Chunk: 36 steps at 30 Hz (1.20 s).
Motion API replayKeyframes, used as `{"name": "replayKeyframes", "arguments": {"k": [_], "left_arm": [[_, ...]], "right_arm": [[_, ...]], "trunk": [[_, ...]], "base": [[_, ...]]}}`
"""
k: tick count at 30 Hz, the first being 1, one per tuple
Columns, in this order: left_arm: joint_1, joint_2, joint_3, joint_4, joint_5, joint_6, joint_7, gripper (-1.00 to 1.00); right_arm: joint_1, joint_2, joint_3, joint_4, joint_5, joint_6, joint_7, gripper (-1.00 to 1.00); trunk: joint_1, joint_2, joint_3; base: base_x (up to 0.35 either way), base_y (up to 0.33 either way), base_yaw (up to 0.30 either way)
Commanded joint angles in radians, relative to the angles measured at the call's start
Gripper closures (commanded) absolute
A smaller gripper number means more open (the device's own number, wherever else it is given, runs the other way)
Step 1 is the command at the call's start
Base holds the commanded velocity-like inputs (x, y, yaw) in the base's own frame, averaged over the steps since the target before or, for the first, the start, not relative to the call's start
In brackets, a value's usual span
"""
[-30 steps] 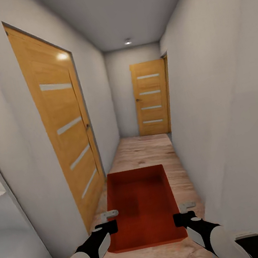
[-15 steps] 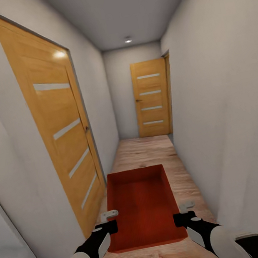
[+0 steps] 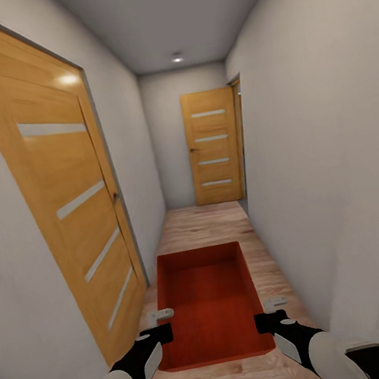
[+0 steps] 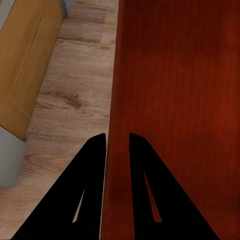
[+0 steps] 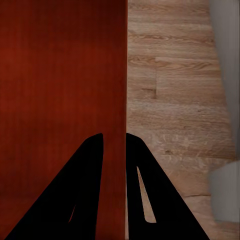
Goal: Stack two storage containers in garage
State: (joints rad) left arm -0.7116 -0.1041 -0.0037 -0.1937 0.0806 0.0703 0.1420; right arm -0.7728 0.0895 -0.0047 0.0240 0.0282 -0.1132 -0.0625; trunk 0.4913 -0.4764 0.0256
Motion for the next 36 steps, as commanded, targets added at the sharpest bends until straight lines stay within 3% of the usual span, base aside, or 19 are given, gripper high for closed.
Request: {"name": "replayKeyframes", "arguments": {"k": [1, 8, 36], "left_arm": [[0.000, 0.012, 0.048, -0.006, -0.012, 0.006, 0.010, 1.00], [-0.001, 0.014, 0.048, -0.003, -0.010, 0.008, 0.011, 1.00], [-0.001, 0.018, 0.048, -0.001, -0.010, 0.008, 0.011, 1.00]], "right_arm": [[0.000, -0.005, -0.008, 0.004, -0.008, -0.005, -0.007, 1.00], [0.000, -0.005, -0.008, 0.004, -0.008, -0.005, -0.007, 1.00], [0.000, -0.005, -0.008, 0.004, -0.007, -0.006, -0.007, 1.00]], "trunk": [[0.001, -0.001, 0.000], [0.001, -0.001, 0.000], [0.001, -0.001, 0.000]], "base": [[0.323, 0.108, -0.241], [0.323, 0.061, -0.176], [0.324, 0.000, -0.002]]}}
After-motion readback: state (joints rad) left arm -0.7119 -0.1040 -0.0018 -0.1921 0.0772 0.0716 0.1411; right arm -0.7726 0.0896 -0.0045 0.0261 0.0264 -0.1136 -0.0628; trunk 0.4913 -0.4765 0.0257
